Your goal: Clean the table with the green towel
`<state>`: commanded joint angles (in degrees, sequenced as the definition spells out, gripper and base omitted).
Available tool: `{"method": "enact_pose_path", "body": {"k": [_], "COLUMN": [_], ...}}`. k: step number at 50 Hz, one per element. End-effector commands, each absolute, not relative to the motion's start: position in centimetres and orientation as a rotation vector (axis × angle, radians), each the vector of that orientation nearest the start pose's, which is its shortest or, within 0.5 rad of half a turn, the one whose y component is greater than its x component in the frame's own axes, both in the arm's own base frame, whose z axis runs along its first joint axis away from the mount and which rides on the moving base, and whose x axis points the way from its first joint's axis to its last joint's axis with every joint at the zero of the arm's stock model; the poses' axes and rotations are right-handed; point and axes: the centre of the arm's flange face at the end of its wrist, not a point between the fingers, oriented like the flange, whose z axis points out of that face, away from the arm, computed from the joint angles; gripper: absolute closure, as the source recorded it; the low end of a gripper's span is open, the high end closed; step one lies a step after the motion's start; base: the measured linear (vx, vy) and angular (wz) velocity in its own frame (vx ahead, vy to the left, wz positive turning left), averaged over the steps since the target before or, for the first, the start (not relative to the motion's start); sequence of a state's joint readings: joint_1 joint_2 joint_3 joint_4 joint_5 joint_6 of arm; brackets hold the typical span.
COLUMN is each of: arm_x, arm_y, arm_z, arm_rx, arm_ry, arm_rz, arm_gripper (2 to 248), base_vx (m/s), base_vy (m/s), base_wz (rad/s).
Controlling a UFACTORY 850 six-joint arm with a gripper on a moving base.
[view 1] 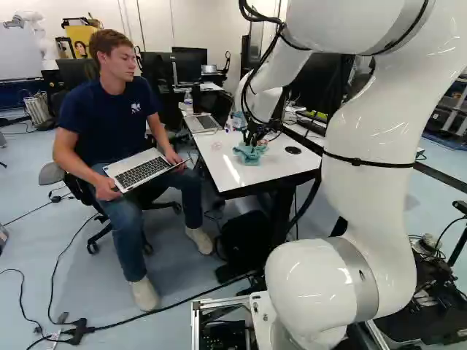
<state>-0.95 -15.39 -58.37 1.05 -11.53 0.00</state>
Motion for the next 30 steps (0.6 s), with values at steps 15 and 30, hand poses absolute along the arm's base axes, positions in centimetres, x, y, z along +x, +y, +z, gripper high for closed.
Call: {"method": "enact_pose_path", "body": {"k": [15,30], "arm_x": [54.9,56.6], "arm_y": [-0.8,-0.3], "arm_z": [46.2,48.0], "arm_rx": [-3.013,-2.991], "arm_ry": [0.05,0.033], "arm_rz": [-0.873,-0.936], "arm_gripper": [211,211], "base_vx": [0.0,0.0], "base_vy": [0.0,0.0], "base_wz": [0.0,0.0]}}
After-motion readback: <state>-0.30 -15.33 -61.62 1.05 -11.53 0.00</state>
